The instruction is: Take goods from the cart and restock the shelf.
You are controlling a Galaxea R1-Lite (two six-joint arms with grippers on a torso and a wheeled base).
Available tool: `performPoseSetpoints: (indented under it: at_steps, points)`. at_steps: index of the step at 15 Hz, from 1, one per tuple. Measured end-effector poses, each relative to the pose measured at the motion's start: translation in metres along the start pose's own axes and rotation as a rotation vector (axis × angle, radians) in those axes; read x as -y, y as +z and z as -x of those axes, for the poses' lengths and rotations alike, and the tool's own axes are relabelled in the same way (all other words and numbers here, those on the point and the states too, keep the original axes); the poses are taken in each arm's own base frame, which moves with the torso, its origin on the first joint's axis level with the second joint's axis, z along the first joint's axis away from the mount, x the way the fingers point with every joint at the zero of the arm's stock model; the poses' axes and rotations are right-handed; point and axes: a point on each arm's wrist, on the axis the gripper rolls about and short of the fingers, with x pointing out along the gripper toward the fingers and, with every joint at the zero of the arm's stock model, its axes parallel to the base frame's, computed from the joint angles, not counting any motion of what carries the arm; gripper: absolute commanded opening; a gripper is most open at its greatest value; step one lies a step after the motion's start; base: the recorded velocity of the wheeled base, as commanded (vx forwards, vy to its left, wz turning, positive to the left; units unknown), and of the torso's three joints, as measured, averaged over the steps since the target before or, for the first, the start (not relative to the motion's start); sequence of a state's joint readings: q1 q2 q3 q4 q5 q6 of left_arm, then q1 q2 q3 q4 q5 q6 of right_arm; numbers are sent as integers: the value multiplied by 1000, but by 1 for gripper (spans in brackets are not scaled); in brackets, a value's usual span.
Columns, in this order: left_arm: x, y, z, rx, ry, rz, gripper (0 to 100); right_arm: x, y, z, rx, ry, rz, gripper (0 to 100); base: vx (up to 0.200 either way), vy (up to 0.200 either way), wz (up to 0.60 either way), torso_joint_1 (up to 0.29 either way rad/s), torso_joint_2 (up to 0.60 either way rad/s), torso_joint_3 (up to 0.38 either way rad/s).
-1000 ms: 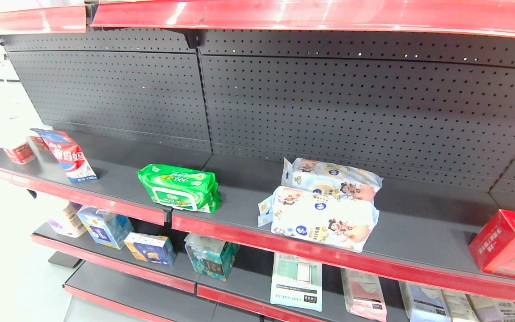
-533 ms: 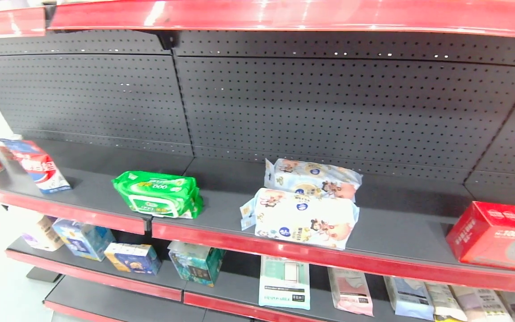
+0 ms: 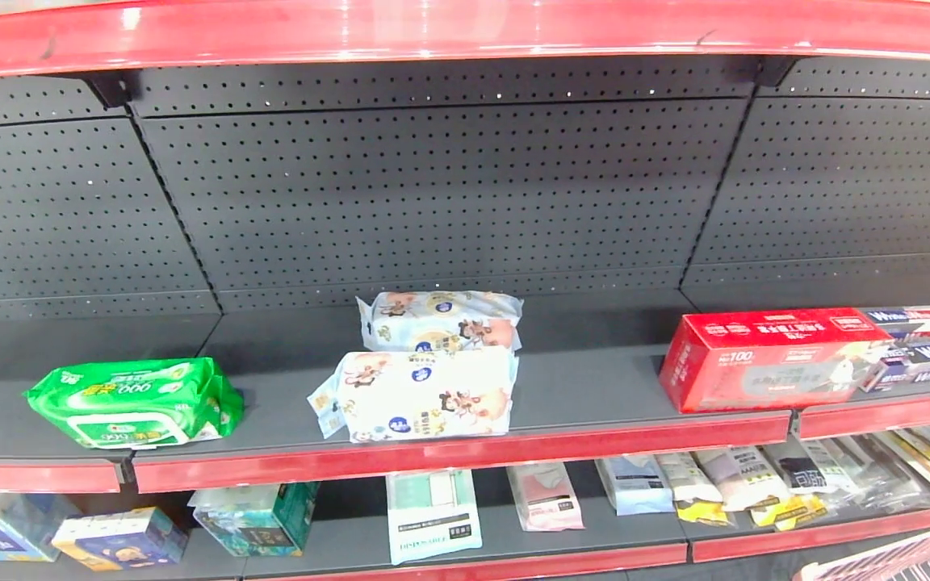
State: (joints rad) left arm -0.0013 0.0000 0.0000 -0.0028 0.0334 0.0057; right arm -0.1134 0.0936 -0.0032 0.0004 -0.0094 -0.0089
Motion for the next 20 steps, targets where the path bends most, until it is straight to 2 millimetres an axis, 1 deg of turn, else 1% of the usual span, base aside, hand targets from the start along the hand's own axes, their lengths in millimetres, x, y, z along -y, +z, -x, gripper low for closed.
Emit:
performPoseSetpoints:
  at_steps: [5,6,8,9,10,11,12,13,14,16,18,20]
  points:
    - [0,2,0,-2,-27,3,100,0,0,0,-1,0,-1,100,0,0,0,0,0,0]
    - [1,12,2,19,-40,9,100,0,0,0,-1,0,-1,100,0,0,0,0,0,0]
    - [0,44,4,58,-48,50,100,0,0,0,-1,0,-1,100,0,0,0,0,0,0]
    - [0,65,1,54,-46,63,100,0,0,0,-2,0,-1,100,0,0,0,0,0,0]
    - [0,83,-8,17,-36,66,100,0,0,0,-2,0,-1,100,0,0,0,0,0,0]
    - [0,99,-23,-43,-17,63,100,0,0,0,-2,0,-1,100,0,0,0,0,0,0]
    - [1,111,-43,-124,4,51,100,0,0,0,-2,0,-1,100,0,0,0,0,0,0]
    - [1,115,-65,-211,24,35,100,0,0,0,-2,0,-1,100,0,0,0,0,0,0]
    - [2,116,-86,-294,39,17,100,0,0,0,-2,0,-1,100,0,0,0,0,0,0]
    - [4,108,-126,-430,48,-21,100,0,0,0,-3,0,-1,100,0,0,0,0,0,0]
    - [10,97,-161,-494,29,-53,100,0,0,0,-3,0,-1,100,0,0,0,0,0,0]
    - [22,86,-184,-536,-23,-83,100,0,0,0,-3,0,-1,100,0,0,0,0,0,0]
